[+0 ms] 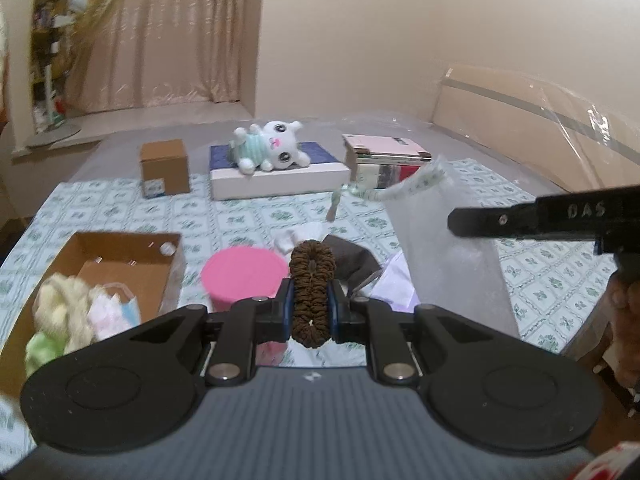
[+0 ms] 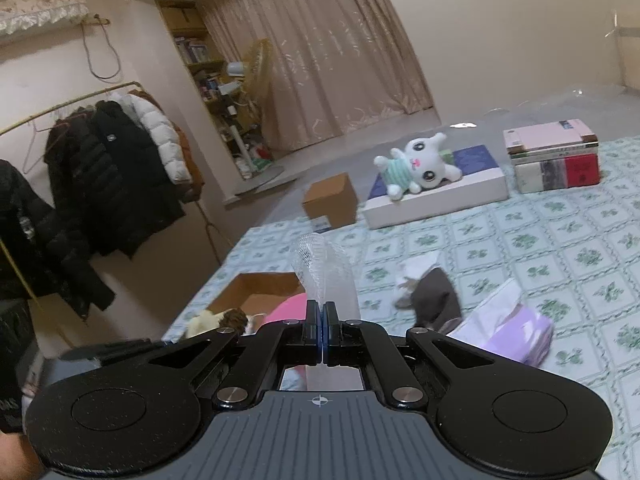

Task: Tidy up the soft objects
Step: 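Carry the hair tie and plastic bag over into the cardboard box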

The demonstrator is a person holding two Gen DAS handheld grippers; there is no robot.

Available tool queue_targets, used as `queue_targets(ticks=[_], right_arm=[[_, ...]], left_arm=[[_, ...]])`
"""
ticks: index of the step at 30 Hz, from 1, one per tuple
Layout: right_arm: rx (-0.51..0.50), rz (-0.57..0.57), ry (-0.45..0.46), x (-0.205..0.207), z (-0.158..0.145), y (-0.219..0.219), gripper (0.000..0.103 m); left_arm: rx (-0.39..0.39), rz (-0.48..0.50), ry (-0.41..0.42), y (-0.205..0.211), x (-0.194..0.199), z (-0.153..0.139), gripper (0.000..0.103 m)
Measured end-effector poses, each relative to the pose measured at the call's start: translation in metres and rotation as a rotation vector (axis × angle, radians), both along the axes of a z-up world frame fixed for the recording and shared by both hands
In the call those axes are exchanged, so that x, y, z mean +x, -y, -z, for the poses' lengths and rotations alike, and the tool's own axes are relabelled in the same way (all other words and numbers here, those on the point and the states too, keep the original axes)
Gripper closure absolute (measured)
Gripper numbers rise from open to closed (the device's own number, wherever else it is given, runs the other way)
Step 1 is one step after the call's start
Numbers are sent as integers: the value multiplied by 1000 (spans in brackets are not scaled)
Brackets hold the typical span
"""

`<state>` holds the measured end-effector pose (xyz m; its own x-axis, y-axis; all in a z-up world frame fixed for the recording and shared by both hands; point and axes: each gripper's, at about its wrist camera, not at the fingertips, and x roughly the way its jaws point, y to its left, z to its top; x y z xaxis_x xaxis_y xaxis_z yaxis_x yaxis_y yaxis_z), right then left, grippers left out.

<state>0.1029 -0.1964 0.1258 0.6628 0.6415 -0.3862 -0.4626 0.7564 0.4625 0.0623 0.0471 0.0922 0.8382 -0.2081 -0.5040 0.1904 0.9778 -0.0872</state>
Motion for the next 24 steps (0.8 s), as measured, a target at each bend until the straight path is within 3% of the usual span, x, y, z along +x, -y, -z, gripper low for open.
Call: queue_targets(ticks=[12, 24], right_arm=[[36, -188, 2, -11, -12, -82, 103], [44, -278, -29, 19, 11, -186, 103]], left_arm=[[35, -155, -18, -70, -39, 3, 88], [74, -300, -66, -164, -34, 16, 88]])
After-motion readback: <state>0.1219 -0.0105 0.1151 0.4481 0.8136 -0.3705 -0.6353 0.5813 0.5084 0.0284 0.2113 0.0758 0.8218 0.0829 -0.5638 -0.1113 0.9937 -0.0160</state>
